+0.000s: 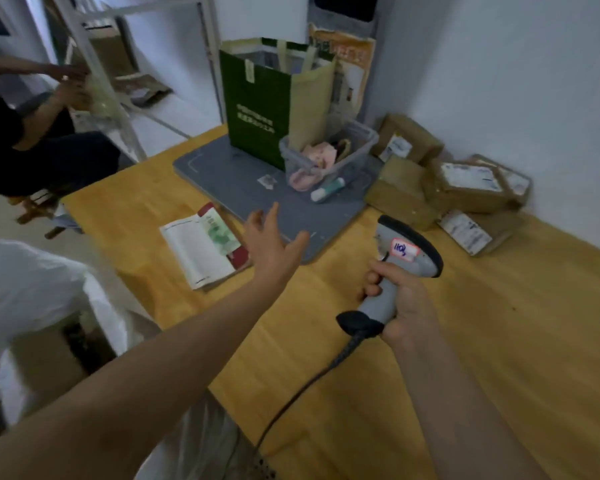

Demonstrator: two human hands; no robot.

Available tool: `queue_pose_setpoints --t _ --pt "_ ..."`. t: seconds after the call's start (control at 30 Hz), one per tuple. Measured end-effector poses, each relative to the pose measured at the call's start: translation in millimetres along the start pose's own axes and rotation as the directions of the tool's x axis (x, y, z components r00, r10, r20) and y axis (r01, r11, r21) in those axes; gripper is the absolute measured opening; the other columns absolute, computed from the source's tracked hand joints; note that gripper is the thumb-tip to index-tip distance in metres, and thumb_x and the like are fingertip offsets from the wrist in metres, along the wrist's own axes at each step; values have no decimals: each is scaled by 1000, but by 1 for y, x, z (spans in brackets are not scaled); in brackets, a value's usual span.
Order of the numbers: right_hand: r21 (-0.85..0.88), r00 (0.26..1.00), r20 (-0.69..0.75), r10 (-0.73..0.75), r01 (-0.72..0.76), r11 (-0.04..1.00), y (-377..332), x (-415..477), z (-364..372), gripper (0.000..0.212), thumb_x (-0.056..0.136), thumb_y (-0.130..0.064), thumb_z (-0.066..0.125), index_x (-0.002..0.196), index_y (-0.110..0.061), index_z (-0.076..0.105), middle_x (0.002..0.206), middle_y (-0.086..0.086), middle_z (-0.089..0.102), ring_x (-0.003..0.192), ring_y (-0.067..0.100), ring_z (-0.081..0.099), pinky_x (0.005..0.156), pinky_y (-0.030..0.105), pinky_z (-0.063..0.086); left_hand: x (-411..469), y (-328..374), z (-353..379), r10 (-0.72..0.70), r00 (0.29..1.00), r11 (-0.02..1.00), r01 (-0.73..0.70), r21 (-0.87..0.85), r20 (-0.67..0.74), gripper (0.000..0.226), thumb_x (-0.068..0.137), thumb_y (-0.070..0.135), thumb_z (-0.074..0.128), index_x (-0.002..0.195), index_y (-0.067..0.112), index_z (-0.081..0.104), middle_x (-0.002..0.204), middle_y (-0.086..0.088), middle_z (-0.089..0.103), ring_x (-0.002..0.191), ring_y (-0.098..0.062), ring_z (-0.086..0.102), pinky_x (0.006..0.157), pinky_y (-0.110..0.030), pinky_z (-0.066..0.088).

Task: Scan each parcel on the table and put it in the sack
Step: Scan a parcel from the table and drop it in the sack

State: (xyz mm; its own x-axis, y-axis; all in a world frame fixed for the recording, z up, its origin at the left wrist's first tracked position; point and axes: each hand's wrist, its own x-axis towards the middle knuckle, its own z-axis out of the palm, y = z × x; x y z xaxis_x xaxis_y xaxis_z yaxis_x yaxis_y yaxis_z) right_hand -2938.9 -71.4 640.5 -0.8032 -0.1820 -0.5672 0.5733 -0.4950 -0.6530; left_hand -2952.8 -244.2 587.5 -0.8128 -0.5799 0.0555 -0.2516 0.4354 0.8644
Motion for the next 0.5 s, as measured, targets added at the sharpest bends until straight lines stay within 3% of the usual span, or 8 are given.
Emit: queue_pose_setpoints --t 0.17,0.33,0.4,0.5 --pt "297 980 -80 -181 197 935 -82 16 -36 15 93 -6 53 78 -10 51 46 -3 45 33 8 39 42 18 44 25 68 95 172 930 979 -199 51 326 75 91 33 63 151 13 24 153 -13 22 142 -31 16 112 -42 21" --pt "310 959 -204 -199 256 916 -116 37 -84 16 89 -4 57 75 -10 52 48 -1 47 34 9 40 43 21 46 64 115 187 188 858 934 -307 185 478 82 79 41 73 145 10 34 144 -14 40 136 -33 31 111 -42 27" --pt "298 958 -228 -176 241 924 -115 47 -101 16 86 -2 58 72 -9 54 49 1 48 35 10 41 43 22 45 83 133 220 184 841 901 -351 255 509 96 70 49 74 148 17 28 146 -9 37 138 -32 31 112 -45 29" --pt "263 960 -231 -158 217 940 -111 63 -121 7 83 0 60 80 -6 59 53 3 48 37 12 43 42 25 45 110 156 257 173 802 864 -402 303 571 113 71 36 80 154 15 6 159 -8 13 146 -31 14 118 -47 22"
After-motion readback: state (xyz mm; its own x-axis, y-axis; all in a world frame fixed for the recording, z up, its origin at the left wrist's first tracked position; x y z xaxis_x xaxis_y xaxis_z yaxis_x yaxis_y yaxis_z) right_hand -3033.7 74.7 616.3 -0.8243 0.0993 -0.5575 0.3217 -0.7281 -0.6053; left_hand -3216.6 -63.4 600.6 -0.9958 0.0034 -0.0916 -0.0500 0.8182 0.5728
